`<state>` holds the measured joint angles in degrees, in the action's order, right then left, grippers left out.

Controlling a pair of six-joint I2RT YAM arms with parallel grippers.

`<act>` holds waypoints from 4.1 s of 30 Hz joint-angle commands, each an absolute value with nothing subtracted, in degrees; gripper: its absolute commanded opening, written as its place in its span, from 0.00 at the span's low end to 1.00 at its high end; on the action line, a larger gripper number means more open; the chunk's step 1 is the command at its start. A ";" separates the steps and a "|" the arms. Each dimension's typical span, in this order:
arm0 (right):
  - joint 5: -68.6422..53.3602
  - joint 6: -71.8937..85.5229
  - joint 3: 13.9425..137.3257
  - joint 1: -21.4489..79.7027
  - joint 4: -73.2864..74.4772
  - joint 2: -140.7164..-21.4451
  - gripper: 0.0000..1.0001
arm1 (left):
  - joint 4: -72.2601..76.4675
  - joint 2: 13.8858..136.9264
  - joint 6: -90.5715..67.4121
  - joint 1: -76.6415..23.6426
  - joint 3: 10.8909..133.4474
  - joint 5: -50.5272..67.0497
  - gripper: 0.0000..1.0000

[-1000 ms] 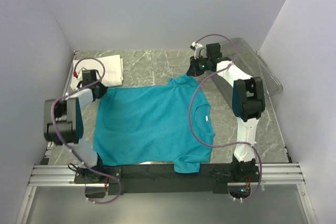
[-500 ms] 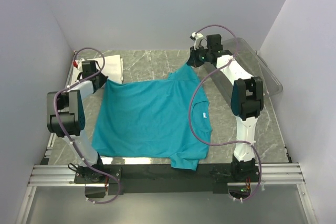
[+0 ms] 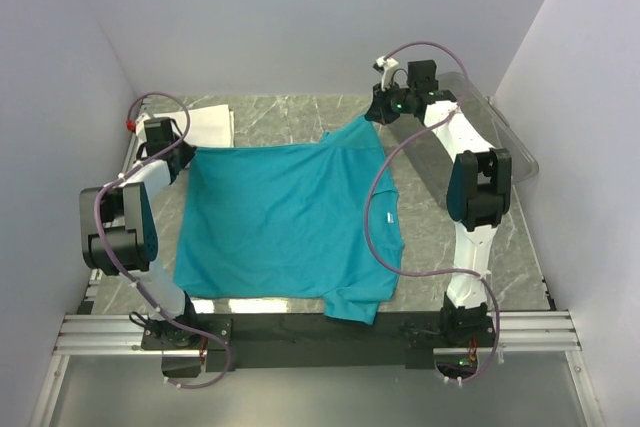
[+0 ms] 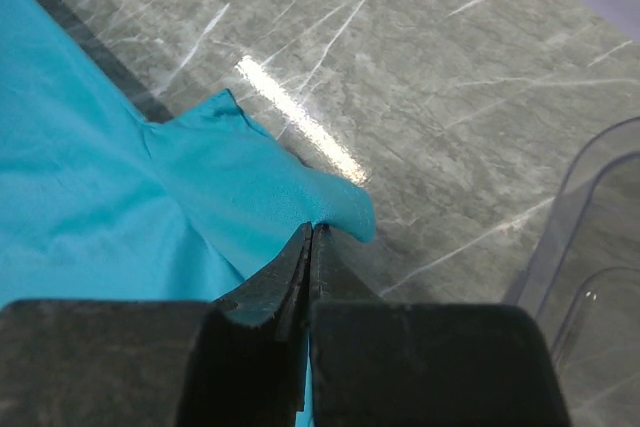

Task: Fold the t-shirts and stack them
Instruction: Flatten the tshirt out, then fold the tshirt

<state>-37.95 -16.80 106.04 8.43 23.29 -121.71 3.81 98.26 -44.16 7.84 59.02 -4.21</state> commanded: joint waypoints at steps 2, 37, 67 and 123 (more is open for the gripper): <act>-40.07 -17.93 106.26 7.73 23.02 -116.89 0.00 | 5.01 100.10 -42.45 8.61 61.69 -1.86 0.00; -49.92 -27.59 87.29 8.61 28.74 -102.92 0.00 | 4.57 96.94 -36.56 12.13 58.97 5.71 0.00; -52.12 -31.82 74.36 9.76 31.47 -93.61 0.00 | 5.10 93.69 -35.77 13.45 55.29 5.01 0.00; -41.92 -44.23 65.03 10.19 41.66 -87.88 0.56 | -13.27 57.75 -42.37 14.15 38.67 0.26 0.76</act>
<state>-40.58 -46.78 61.41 9.98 41.74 -89.06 -12.08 59.22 -41.65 13.91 37.93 1.13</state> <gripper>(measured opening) 0.560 0.752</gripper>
